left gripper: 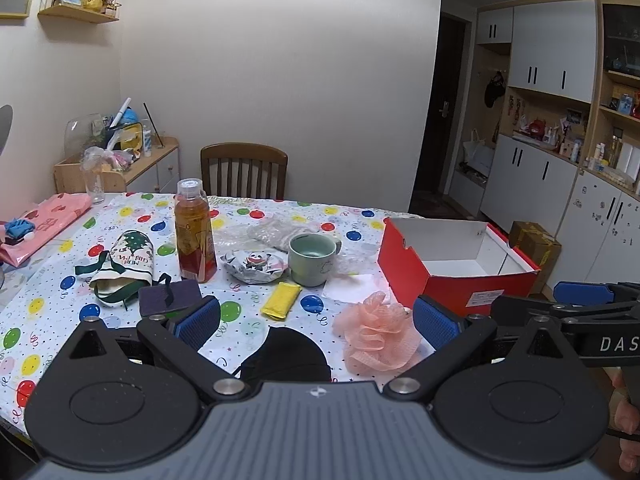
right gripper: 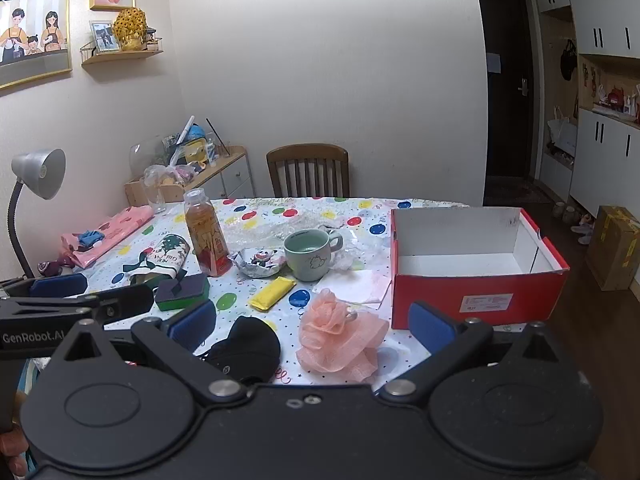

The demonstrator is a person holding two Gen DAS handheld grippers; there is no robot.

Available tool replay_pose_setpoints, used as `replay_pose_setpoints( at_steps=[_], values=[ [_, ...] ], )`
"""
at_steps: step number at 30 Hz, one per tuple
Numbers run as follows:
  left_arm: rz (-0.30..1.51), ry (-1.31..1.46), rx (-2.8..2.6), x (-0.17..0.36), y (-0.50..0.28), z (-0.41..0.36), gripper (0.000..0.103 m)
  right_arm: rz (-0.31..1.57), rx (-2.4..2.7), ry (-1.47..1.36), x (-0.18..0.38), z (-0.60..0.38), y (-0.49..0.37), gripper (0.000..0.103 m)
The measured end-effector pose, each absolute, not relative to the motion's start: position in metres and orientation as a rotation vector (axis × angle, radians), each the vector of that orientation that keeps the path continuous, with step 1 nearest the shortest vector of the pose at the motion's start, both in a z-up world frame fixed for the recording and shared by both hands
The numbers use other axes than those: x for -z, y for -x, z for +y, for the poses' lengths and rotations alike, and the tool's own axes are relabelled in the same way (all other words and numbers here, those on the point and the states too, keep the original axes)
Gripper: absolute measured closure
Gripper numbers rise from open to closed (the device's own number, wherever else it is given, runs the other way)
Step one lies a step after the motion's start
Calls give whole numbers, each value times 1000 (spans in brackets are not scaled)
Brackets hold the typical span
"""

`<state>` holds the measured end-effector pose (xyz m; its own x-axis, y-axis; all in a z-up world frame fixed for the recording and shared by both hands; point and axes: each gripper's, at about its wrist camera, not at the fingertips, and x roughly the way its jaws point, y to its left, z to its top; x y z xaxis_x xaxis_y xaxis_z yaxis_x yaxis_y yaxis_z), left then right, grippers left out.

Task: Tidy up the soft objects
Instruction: 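Move both tools toward the pink mesh bath puff on the table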

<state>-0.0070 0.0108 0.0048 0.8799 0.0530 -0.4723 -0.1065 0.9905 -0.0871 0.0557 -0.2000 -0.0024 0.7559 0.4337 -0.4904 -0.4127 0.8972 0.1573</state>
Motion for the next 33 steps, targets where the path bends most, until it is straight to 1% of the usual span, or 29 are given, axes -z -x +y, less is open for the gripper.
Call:
replay_pose_setpoints(
  at_steps=[33],
  values=[
    [494, 125, -90, -4, -3, 37, 0, 561, -469, -41, 4, -172, -65, 0]
  ],
)
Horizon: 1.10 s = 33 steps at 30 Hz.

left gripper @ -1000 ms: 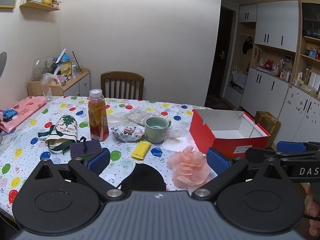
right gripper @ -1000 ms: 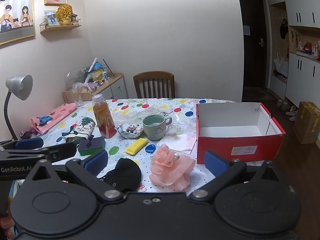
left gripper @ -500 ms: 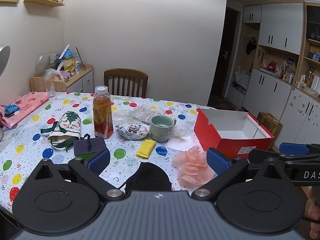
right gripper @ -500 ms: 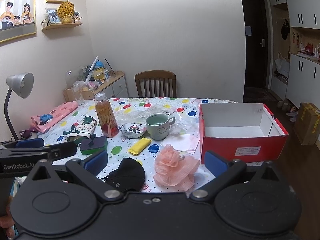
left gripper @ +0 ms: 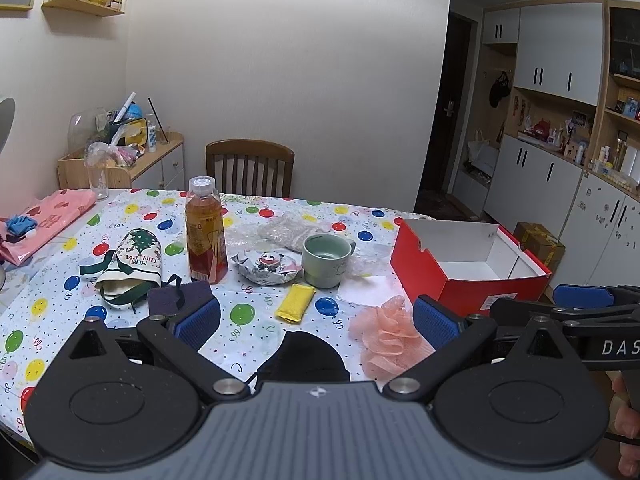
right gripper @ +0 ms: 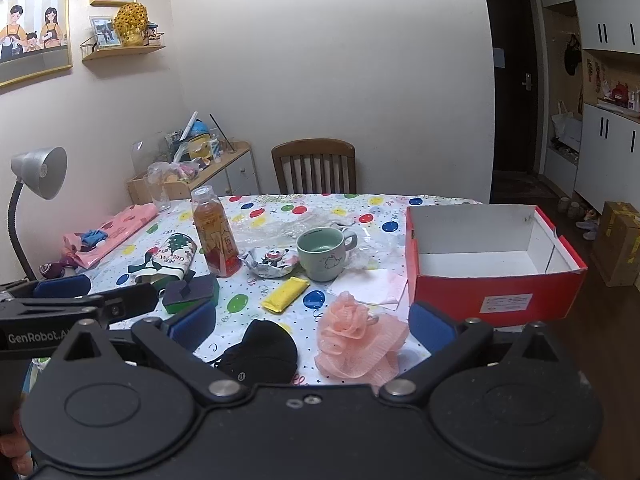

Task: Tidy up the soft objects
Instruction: 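Move both tools toward the pink mesh bath puff on the table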

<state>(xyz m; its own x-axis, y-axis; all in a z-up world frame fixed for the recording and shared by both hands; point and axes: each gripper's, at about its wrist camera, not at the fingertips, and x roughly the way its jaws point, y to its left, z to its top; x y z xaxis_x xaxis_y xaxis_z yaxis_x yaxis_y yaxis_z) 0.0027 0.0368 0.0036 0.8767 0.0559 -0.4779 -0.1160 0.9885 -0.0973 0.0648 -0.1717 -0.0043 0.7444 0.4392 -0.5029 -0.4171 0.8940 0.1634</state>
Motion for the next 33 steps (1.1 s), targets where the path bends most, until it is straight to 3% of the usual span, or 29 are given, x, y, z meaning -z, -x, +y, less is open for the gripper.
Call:
replay_pose_setpoints(
  at_steps=[33],
  values=[
    [511, 138, -23, 9, -52, 65, 0, 591, -453, -48, 10, -152, -95, 1]
  ],
)
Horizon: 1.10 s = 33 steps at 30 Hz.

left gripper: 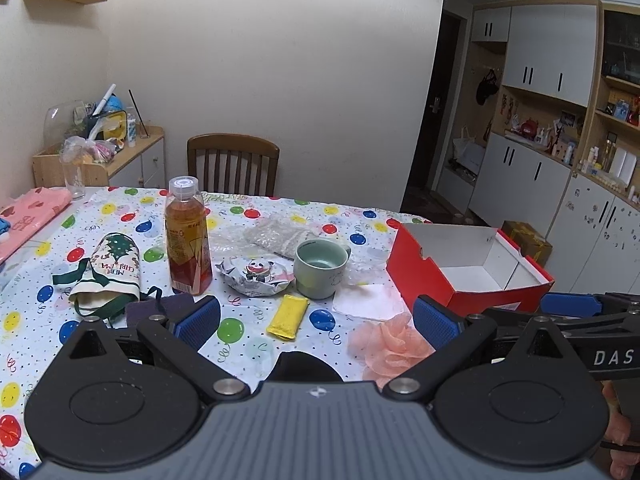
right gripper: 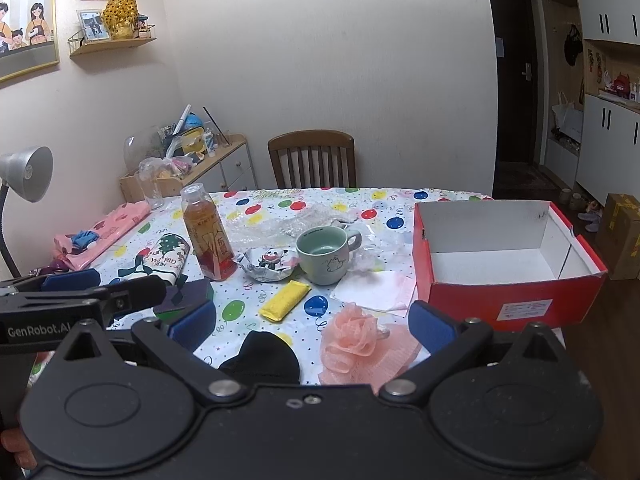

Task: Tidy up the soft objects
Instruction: 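Move both tools toward the pink mesh bath puff on the table, then grasp the pink bath puff with the right gripper while the left gripper grasps the black cloth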

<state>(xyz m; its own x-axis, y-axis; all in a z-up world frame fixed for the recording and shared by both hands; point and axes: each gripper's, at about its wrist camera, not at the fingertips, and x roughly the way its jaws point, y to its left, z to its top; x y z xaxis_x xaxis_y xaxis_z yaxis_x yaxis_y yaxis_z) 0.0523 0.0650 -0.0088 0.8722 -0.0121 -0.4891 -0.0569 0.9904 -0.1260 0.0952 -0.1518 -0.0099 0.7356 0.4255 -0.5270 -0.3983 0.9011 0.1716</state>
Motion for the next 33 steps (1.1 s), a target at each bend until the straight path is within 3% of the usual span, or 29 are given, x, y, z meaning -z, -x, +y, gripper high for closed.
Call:
replay_pose_setpoints(
  at_steps=[17, 33],
  values=[
    [542, 71, 7, 50, -119, 105, 0, 603, -361, -5, 29, -153, -153, 0],
    [721, -66, 232, 142, -156, 85, 0, 799, -373, 116, 106, -139, -206, 3]
  ],
)
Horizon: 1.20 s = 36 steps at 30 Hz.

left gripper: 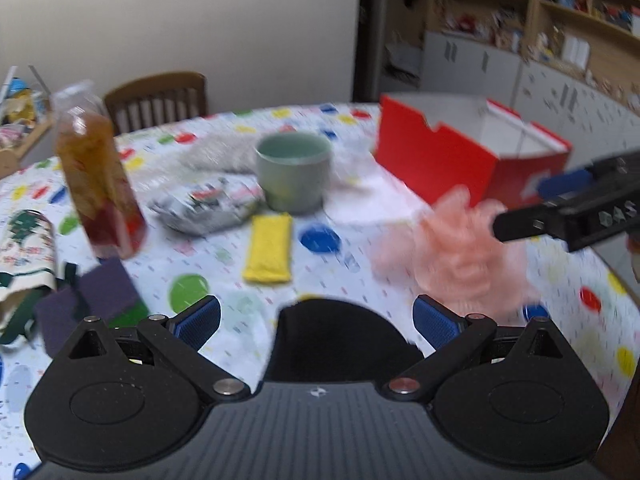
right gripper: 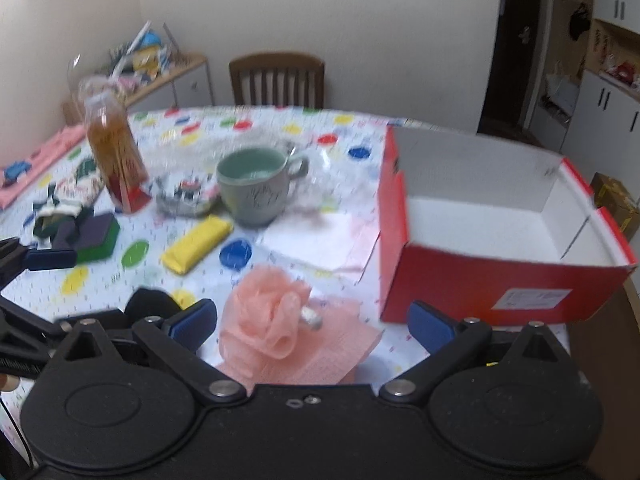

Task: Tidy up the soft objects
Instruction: 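Grasp the pink bath puff with the right gripper while the left gripper grasps the black cloth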

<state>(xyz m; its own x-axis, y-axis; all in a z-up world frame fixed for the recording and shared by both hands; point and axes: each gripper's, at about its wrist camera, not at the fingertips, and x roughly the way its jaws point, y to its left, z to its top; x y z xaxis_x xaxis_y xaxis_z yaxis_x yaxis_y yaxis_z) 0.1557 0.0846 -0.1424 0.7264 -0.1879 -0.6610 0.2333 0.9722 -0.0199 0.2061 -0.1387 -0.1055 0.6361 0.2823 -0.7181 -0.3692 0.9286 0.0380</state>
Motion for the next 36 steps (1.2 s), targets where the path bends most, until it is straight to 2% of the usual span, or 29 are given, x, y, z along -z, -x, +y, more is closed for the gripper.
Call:
replay_pose_setpoints(
  at_steps=[12, 19, 21, 27, 28, 31, 36],
  values=[
    [785, -152, 290, 188, -166, 69, 0, 887, -355, 166, 149, -118, -223, 9],
    [823, -101, 329, 195, -174, 73, 2, 920, -351, 169, 160, -113, -228, 25],
    [832, -81, 344, 195, -175, 75, 6, 925, -354, 172, 160, -111, -228, 29],
    [857, -45, 385, 191, -175, 75, 28, 927, -360, 157, 157, -110, -226, 49],
    [859, -42, 395, 190, -175, 75, 35, 926, -362, 157, 157, -109, -226, 52],
    [852, -53, 411, 188, -173, 73, 49, 921, -353, 155, 155, -108, -224, 60],
    [837, -67, 437, 185, -170, 71, 64, 908, -339, 166, 151, -108, -218, 68]
  ],
)
